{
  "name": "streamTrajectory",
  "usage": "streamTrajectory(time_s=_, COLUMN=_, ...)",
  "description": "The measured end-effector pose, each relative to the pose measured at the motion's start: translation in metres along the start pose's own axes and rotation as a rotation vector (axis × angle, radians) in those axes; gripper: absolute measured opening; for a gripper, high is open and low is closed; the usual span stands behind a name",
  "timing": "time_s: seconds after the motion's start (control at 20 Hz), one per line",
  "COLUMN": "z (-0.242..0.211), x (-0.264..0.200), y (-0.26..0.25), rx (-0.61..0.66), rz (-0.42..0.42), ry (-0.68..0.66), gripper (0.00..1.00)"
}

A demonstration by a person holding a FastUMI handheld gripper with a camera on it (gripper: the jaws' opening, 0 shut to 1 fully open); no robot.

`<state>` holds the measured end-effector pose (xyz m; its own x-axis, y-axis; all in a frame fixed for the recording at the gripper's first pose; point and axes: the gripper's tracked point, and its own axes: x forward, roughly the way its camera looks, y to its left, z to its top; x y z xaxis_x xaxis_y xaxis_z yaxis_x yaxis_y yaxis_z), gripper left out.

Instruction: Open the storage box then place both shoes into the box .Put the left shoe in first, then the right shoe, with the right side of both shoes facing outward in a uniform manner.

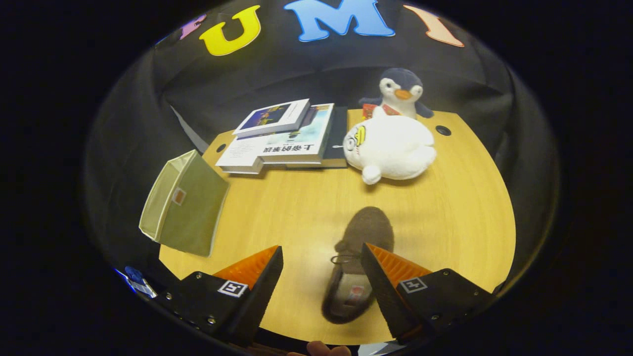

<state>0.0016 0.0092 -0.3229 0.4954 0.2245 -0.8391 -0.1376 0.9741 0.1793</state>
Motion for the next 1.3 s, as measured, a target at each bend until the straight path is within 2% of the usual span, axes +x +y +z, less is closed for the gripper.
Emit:
streamTrajectory(time_s=0.2, z=-0.032, x=-0.001, y=-0.044, rx=0.043, rz=-0.083, ry=0.057, gripper=0.96)
streamTrajectory(time_s=0.55, z=-0.074, x=0.023, y=-0.071, rx=0.059, rz=-0.138, ry=0.176, gripper=0.95)
streamTrajectory(time_s=0.8, z=-0.07, x=0.045, y=-0.083, rx=0.079, rz=-0.161, ry=0.177, gripper=0.9)
streamTrajectory(time_s=0.9, z=-0.068, x=0.049, y=-0.082, rx=0.094, rz=-0.153, ry=0.187, gripper=0.76)
streamTrajectory(time_s=1.0, z=-0.072, x=0.056, y=-0.076, rx=0.074, rz=-0.115, ry=0.212, gripper=0.73)
streamTrajectory(time_s=1.1, z=-0.07, x=0.059, y=-0.07, rx=0.064, rz=-0.102, ry=0.218, gripper=0.28)
streamTrajectory(time_s=1.15, z=-0.069, x=0.059, y=-0.07, rx=0.036, rz=-0.101, ry=0.215, gripper=0.26)
streamTrajectory(time_s=1.2, z=-0.065, x=0.058, y=-0.078, rx=0.038, rz=-0.146, ry=0.202, gripper=0.13)
streamTrajectory(time_s=1.25, z=-0.065, x=0.06, y=-0.076, rx=0.044, rz=-0.149, ry=0.208, gripper=0.01)
streamTrajectory(time_s=1.3, z=-0.066, x=0.058, y=-0.075, rx=0.038, rz=-0.153, ry=0.217, gripper=0.0)
